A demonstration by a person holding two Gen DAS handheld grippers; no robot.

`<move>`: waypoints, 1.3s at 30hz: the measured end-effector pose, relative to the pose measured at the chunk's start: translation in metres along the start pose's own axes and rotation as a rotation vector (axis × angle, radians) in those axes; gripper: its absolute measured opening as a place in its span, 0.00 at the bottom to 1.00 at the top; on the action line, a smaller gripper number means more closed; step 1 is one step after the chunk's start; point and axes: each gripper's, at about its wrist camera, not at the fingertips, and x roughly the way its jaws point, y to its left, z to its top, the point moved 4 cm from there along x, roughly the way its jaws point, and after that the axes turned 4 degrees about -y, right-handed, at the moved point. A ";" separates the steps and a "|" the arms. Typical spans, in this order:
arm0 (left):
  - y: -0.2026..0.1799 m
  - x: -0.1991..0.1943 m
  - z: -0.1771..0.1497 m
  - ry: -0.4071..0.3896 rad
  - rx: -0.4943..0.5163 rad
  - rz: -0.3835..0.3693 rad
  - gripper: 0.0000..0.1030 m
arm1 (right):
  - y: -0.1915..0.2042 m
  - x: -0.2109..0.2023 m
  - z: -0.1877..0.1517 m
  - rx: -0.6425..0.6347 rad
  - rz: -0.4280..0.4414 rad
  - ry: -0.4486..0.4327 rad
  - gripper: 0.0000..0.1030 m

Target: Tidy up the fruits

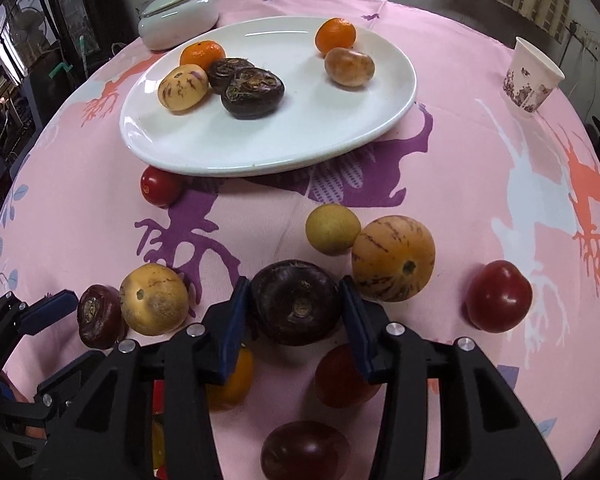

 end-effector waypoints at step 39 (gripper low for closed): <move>-0.005 -0.009 0.128 -0.197 0.000 0.071 0.42 | -0.037 -0.089 0.042 0.072 0.122 -0.334 0.44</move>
